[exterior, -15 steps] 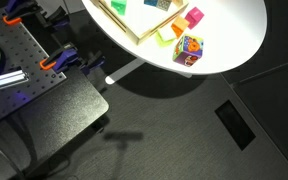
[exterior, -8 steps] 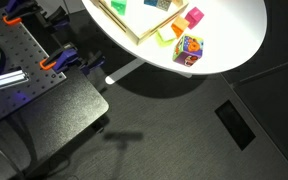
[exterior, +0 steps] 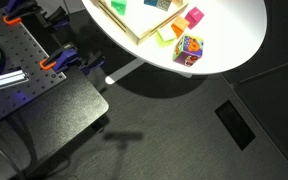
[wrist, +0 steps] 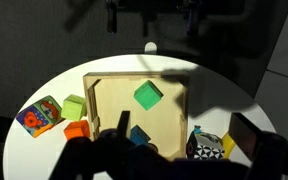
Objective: Pick up the block with the number four on it and put it in the tray
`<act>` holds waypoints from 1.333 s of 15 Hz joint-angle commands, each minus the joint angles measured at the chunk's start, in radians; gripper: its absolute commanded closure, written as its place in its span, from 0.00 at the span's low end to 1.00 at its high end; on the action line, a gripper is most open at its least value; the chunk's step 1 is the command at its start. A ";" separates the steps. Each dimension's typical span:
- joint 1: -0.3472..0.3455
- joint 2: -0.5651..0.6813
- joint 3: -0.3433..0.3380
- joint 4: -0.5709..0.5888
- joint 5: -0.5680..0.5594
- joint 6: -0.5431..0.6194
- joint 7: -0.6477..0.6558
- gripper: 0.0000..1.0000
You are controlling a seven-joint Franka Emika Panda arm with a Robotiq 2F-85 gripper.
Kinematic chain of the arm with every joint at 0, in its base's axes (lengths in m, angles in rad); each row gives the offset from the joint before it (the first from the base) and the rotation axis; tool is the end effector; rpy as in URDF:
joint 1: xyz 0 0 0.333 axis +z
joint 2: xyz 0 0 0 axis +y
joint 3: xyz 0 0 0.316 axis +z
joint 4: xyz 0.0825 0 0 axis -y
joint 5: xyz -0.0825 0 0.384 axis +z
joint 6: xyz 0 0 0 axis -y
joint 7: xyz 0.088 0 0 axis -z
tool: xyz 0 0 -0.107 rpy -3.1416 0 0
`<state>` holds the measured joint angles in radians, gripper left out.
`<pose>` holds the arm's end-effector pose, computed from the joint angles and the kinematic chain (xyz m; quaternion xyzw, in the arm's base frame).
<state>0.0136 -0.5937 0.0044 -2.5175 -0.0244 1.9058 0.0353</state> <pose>0.3665 0.0049 0.4772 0.9999 -0.0049 -0.0087 0.0130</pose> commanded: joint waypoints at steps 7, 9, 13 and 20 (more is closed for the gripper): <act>0.006 0.138 0.056 0.066 0.007 0.102 0.061 0.00; 0.010 0.177 0.071 0.083 0.006 0.132 0.079 0.00; 0.027 0.259 0.095 0.133 0.012 0.177 0.107 0.00; 0.058 0.405 0.101 0.251 0.061 0.155 0.121 0.00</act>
<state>0.0662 -0.2527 0.1033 -2.3395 0.0168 2.0902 0.1357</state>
